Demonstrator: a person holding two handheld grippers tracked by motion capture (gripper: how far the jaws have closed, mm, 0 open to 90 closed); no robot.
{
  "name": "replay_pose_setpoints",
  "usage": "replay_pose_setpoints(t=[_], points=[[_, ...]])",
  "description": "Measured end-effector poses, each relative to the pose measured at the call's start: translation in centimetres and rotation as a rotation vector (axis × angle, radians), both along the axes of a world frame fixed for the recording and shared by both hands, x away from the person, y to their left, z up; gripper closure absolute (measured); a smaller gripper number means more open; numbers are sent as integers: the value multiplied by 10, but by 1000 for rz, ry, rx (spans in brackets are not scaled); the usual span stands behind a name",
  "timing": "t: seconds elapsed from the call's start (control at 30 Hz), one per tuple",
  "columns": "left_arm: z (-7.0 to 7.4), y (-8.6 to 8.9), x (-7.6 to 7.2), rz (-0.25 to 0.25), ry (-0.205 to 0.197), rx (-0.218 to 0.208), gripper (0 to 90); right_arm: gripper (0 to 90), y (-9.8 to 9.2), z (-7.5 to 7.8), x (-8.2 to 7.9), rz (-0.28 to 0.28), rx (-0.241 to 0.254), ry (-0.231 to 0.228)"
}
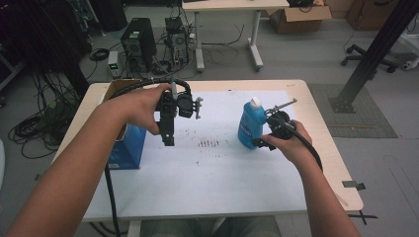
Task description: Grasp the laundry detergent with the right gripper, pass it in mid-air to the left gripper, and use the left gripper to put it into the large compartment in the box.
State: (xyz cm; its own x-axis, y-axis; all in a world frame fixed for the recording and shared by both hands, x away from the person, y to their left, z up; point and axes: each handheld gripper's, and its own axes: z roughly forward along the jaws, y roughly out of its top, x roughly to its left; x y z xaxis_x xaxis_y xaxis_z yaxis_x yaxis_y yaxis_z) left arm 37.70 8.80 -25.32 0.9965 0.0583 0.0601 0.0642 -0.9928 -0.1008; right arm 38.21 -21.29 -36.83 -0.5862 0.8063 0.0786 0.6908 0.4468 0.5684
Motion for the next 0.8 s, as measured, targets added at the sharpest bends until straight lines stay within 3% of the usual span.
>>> replay_pose_setpoints(t=[0.27, 0.43, 0.8], points=[[2, 0, -2, -3, -3, 9, 2, 48, 4, -9, 1, -1, 33, -52], [2, 1, -3, 1, -5, 9, 2, 44, 6, -15, 1, -4, 71, -108], [3, 2, -5, 0, -9, 11, 2, 43, 5, -18, 1, -29, 128, -182]])
